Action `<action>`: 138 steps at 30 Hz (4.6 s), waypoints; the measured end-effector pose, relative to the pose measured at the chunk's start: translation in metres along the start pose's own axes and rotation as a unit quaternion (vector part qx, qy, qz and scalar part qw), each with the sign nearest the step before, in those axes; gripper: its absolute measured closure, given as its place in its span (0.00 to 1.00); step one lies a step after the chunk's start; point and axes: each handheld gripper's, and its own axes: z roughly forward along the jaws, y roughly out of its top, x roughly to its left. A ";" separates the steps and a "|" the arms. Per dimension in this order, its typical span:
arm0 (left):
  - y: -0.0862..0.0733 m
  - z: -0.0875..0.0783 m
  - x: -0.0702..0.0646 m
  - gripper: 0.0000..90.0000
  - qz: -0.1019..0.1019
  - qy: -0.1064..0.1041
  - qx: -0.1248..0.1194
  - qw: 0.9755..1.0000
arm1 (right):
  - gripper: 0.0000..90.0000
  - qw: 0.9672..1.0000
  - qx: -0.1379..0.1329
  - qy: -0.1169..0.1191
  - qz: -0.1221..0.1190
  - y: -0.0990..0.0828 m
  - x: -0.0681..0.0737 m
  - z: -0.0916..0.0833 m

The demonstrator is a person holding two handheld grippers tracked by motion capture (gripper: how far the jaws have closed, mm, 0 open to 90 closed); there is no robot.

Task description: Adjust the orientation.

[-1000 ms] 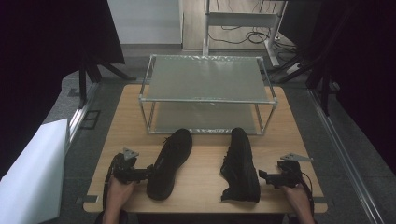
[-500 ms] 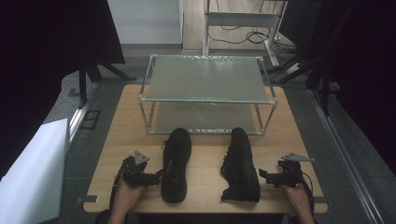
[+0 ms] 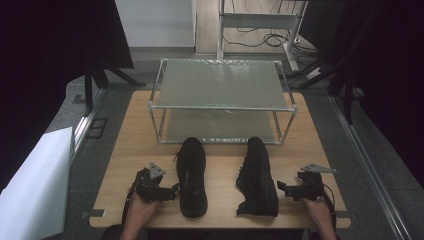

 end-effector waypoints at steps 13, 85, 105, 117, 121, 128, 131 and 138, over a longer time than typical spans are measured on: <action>0.002 0.003 -0.004 0.00 -0.003 -0.006 -0.011 1.000 | 0.00 1.000 0.000 -0.001 -0.002 0.000 0.000 0.000; -0.005 -0.002 0.016 0.00 -0.050 0.001 -0.033 0.998 | 0.00 0.999 -0.021 -0.018 -0.020 0.058 0.039 -0.022; -0.006 -0.001 0.016 0.00 -0.048 0.004 -0.028 0.998 | 0.00 0.998 -0.031 -0.048 0.015 0.049 0.013 -0.038; -0.006 0.000 0.016 0.00 -0.048 0.004 -0.024 0.999 | 0.02 0.997 -0.030 -0.066 0.034 0.041 -0.001 -0.043; -0.006 0.000 0.016 0.00 -0.048 0.003 -0.023 0.999 | 0.04 0.996 -0.029 -0.069 0.043 0.037 -0.007 -0.044; -0.006 0.001 0.016 0.00 -0.047 0.002 -0.020 0.999 | 0.12 0.994 -0.016 -0.092 0.056 0.026 -0.019 -0.043; -0.006 0.001 0.016 0.00 -0.047 0.002 -0.019 0.999 | 0.12 0.994 0.004 -0.093 0.063 0.020 -0.027 -0.039; -0.006 0.000 0.016 0.00 -0.050 0.002 -0.018 0.999 | 0.10 0.994 -0.001 -0.085 0.074 0.017 -0.031 -0.038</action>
